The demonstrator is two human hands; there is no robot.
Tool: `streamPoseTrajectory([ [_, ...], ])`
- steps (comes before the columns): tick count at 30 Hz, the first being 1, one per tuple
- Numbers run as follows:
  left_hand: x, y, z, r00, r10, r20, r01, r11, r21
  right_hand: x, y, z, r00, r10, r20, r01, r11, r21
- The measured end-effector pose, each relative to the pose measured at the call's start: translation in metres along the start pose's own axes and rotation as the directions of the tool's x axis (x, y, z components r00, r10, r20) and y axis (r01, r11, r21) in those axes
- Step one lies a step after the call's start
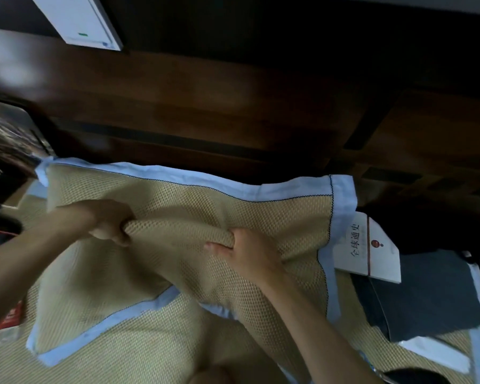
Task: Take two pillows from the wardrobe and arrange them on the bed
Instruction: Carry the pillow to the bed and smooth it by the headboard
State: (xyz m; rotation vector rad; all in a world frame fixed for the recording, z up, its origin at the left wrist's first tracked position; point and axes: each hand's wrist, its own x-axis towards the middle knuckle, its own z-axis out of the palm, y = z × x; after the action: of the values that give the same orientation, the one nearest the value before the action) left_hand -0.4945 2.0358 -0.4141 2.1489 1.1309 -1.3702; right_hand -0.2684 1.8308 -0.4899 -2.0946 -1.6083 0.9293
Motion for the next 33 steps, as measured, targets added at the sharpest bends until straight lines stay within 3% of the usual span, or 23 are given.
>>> streamPoseTrajectory([
  [2,0.016,0.008,0.006,0.999,-0.04,-0.014,0.04,0.999,0.029,0.017,0.011,0.004,0.997,0.028,0.072,-0.022,0.996,-0.083],
  [7,0.055,0.035,0.048,0.961,-0.132,-0.242,0.17,0.975,0.141,0.036,0.04,0.019,0.998,0.023,0.056,-0.011,0.977,-0.213],
  [11,0.053,0.041,0.062,0.943,0.002,-0.333,0.047,0.989,0.14,0.032,0.043,0.023,0.994,0.038,0.104,-0.012,0.972,-0.236],
  [16,0.012,0.022,0.032,0.989,0.079,-0.123,-0.053,0.978,0.2,0.008,0.007,0.001,0.982,0.082,0.171,-0.072,0.995,-0.062],
  [22,-0.039,0.005,0.001,0.991,0.037,0.127,-0.062,0.978,0.199,-0.028,-0.027,-0.024,0.97,0.055,0.235,-0.112,0.965,0.237],
  [29,-0.032,0.022,0.014,0.994,0.107,0.011,-0.106,0.958,0.267,-0.013,-0.016,-0.02,0.979,0.082,0.185,-0.085,0.996,0.009],
  [33,-0.028,0.016,0.022,0.993,0.113,-0.036,-0.099,0.957,0.271,-0.016,-0.014,-0.012,0.989,0.055,0.137,-0.057,0.998,0.014],
])
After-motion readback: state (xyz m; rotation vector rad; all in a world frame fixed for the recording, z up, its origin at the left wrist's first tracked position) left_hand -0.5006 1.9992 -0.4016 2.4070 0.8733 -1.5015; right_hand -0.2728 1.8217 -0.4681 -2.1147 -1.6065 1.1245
